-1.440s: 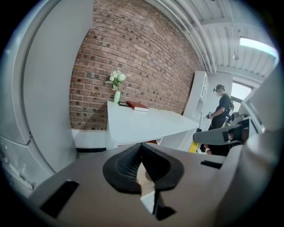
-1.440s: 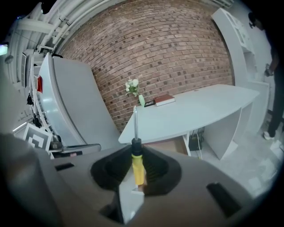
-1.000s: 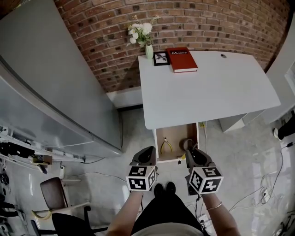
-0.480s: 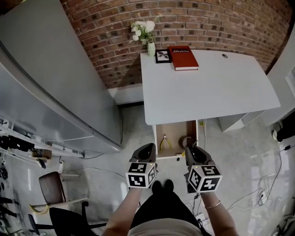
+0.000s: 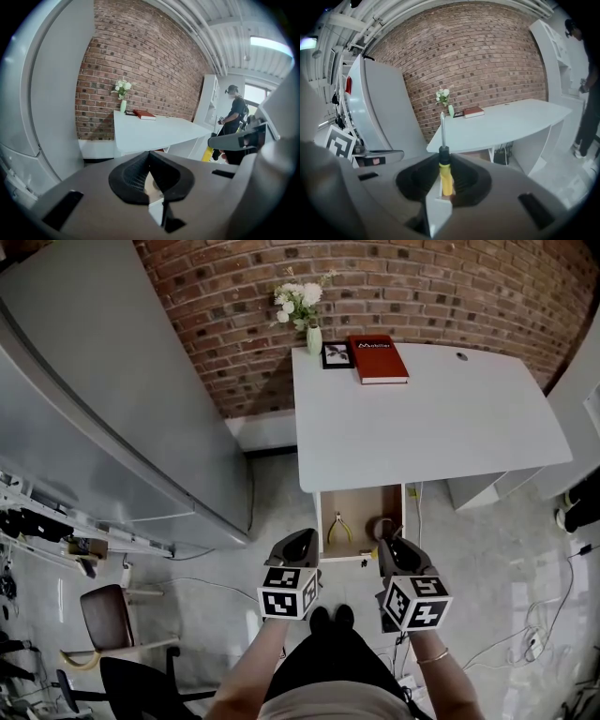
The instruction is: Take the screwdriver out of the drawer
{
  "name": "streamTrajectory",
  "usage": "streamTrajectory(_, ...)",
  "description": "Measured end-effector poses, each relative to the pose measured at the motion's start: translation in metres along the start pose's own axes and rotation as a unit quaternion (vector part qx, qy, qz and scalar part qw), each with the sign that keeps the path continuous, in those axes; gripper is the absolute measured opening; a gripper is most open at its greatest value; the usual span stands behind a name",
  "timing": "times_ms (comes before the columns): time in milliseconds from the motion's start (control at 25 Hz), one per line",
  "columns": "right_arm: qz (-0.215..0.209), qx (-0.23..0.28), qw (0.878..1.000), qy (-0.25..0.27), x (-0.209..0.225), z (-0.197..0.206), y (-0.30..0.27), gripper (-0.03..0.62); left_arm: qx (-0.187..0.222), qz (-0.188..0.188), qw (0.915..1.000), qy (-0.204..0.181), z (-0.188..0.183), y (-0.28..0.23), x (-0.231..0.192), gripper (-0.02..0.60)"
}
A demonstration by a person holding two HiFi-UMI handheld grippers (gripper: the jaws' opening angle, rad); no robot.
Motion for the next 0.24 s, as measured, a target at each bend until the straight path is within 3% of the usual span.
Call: streamTrajectory(240,0.002,0.001,1.000,-0.004,0.0015,-0.0001,-0.0002,0.077,0.002,0.001,1.0000,-0.004,-0.0032,-0.0004,0.0010,-0.006)
Point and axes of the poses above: the fingertips, and each gripper's own axes: y backward along the fingers, x to its right, z out of its underside, the point moved 1 cm from there along y, backward along the fingers, and after that the axes turned 12 degrees about -z, right-handed, at the moved point
